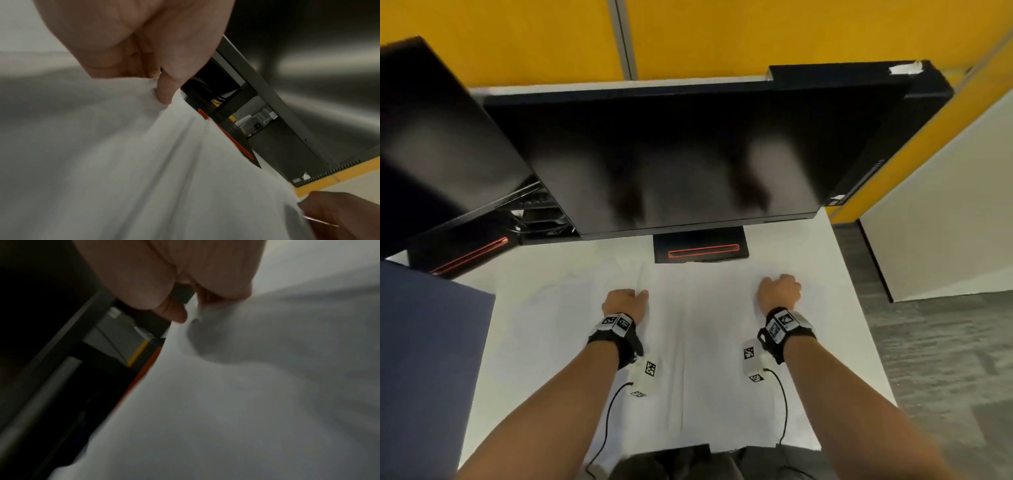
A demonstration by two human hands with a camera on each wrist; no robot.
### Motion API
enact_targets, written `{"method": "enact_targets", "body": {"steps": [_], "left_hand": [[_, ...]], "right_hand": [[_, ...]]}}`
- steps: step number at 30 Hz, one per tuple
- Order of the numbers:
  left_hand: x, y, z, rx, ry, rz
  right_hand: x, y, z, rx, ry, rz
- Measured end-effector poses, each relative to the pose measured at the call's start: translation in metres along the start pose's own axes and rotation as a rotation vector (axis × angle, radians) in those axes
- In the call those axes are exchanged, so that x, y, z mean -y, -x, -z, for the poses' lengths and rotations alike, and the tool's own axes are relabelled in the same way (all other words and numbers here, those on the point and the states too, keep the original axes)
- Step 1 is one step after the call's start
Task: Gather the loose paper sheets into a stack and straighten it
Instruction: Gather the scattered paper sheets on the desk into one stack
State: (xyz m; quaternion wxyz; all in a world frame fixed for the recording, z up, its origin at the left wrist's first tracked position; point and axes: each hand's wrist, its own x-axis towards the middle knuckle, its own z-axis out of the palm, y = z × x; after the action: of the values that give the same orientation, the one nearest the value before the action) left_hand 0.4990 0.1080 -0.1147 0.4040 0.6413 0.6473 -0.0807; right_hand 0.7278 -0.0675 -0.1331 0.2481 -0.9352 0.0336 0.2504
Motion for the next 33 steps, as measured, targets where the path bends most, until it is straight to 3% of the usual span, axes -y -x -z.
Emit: {"method": "enact_targets", "body": {"steps": [2,4,8,10,12,14,16,18,19,21,24,29,33], "left_hand": [[-0.001,0.003,0.003,-0.009,0.073,-0.019],[0.002,0.007,0.014,-0.012,0.134,-0.031],[0.033,0.019,0.026,0.133,-0.043,-0.063],[0.048,0.026,0.017,0.189,-0.154,-0.081],[0.054,0.031,0.001,0.233,-0.157,-0.095],[0.051,0.034,-0.015,0.246,-0.094,-0.123],[0.04,0.04,-0.027,0.214,-0.03,-0.167],[0.032,0.044,-0.028,0.123,0.061,-0.22],[0.031,0.044,-0.024,0.078,0.122,-0.214],[0.035,0.04,-0.014,0.0,0.15,-0.171],[0.042,0.033,-0.008,-0.002,0.015,-0.114],[0.024,0.042,-0.025,0.028,-0.058,-0.259],[0.048,0.056,-0.001,0.033,-0.081,-0.21]], "right_hand": [[0.003,0.009,-0.005,0.049,-0.126,0.091],[-0.003,0.007,0.01,-0.003,-0.132,0.092],[-0.054,0.009,0.048,-0.057,0.05,-0.209],[-0.076,0.023,0.047,-0.051,0.137,-0.285],[-0.086,0.036,0.035,-0.053,0.124,-0.241],[-0.084,0.046,0.019,0.021,0.031,-0.102],[-0.079,0.052,0.009,0.177,-0.079,0.078],[-0.075,0.053,0.01,0.19,-0.123,0.167],[-0.075,0.049,0.014,0.123,-0.115,0.166],[-0.075,0.037,0.025,-0.034,-0.065,0.012],[-0.064,0.03,0.027,-0.057,0.0,-0.198],[-0.025,0.042,-0.015,0.169,0.01,0.042],[-0.052,0.04,0.002,0.132,0.016,0.04]]}}
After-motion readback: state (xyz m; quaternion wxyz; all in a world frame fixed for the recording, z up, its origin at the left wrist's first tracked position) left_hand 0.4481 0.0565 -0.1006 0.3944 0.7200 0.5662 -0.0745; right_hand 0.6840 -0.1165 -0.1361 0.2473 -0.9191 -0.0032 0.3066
